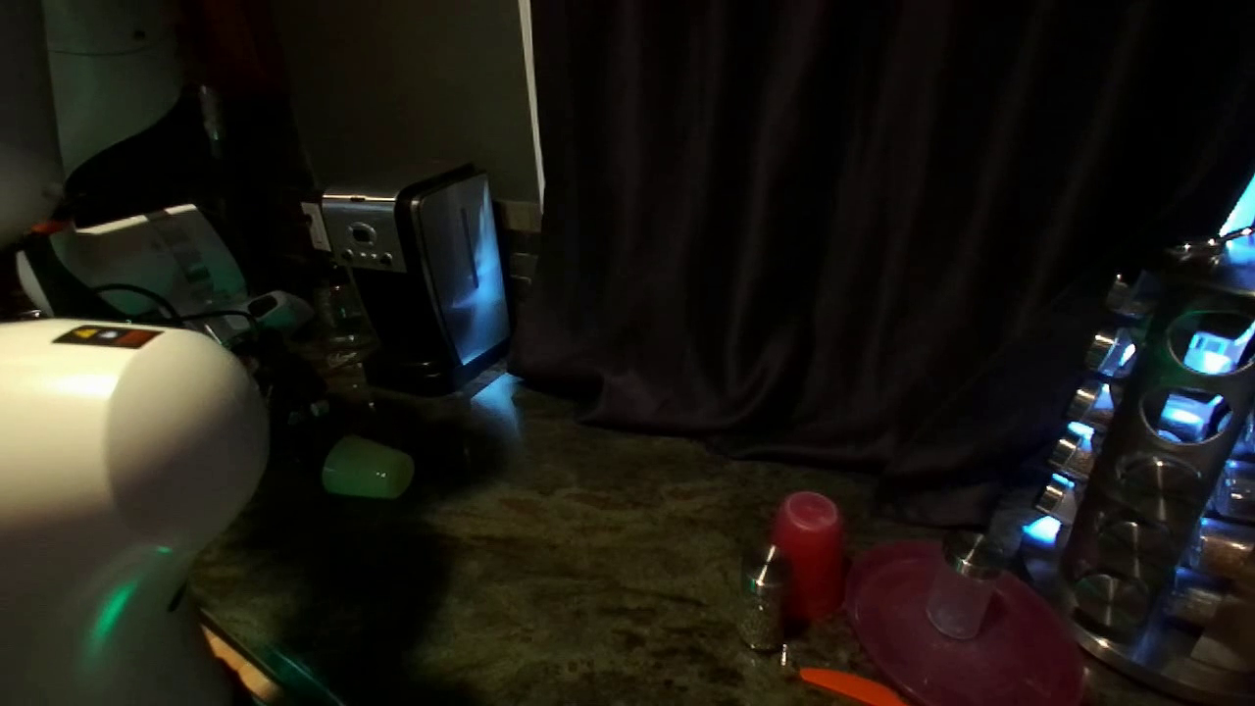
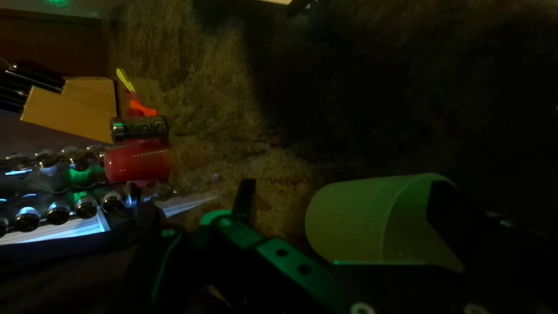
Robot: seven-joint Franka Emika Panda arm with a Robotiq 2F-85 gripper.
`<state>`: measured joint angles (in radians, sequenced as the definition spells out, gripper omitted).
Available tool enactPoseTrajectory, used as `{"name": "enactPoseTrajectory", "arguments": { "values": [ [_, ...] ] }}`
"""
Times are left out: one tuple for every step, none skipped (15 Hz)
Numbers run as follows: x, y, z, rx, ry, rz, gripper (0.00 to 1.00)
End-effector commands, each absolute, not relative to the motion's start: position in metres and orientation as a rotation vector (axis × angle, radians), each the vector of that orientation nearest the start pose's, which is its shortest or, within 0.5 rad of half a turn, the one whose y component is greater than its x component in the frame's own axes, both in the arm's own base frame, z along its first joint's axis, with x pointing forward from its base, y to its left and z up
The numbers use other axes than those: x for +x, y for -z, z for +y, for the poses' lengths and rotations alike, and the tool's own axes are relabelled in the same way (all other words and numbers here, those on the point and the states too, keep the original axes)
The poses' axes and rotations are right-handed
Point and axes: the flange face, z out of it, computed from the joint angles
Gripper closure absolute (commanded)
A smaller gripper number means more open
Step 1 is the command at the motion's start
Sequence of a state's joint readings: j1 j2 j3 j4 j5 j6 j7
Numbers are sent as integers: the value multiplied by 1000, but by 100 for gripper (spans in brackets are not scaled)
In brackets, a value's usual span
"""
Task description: Flip over the green cup
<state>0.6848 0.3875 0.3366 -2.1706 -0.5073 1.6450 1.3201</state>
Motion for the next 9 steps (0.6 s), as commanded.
{"name": "enactPoseTrajectory", "arguments": {
  "values": [
    [275, -183, 370, 2192, -61, 28, 0],
    [275, -182, 371, 2187, -76, 38, 0],
    [275, -179, 370, 2177, -93, 57, 0],
    [274, -177, 370, 2161, -99, 82, 0],
    [273, -174, 368, 2134, -102, 119, 0],
    [272, -172, 367, 2113, -107, 153, 0],
    [272, -171, 366, 2094, -123, 179, 0],
    [272, -170, 364, 2065, -155, 215, 0],
    [272, -168, 363, 2045, -156, 256, 0]
  ]
}}
